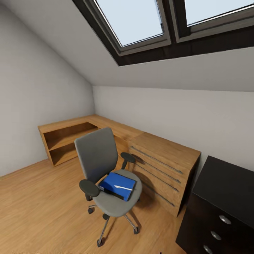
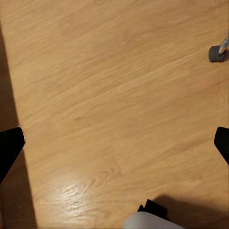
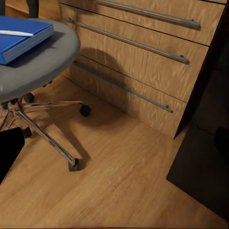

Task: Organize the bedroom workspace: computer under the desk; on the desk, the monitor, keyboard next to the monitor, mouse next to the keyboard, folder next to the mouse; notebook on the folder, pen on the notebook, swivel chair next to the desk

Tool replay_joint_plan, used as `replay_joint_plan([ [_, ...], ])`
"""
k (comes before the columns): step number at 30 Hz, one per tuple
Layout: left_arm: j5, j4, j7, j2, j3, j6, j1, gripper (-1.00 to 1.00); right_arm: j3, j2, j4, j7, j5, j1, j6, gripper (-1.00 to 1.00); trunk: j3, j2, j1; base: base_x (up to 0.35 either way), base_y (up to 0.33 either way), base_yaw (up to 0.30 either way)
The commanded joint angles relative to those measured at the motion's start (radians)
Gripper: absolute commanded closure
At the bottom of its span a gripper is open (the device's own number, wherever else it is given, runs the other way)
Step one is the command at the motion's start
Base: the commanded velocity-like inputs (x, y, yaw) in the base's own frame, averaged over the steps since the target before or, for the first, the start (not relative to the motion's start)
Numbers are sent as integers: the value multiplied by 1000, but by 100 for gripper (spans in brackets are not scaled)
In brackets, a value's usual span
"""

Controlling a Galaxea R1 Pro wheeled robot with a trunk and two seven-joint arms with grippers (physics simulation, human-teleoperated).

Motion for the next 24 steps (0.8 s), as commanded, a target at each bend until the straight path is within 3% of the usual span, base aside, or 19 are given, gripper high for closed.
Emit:
replay_joint_plan([
  [1, 4, 1, 2, 0, -2, -3, -1, -100, 9, 0, 2, -6, -4, -1, 6, -100, -1, -1, 0, 30, 0, 286],
  [13, 4, 1, 3, 0, -2, -3, -1, -100, 5, 0, -2, -6, -6, -1, 103, -100, -1, -1, 0, 7, 0, 276],
  [24, 6, 0, 4, 3, 0, -4, -1, -100, 5, -21, -7, -4, -5, -1, 107, -100, -1, -1, 0, 0, 0, 34],
])
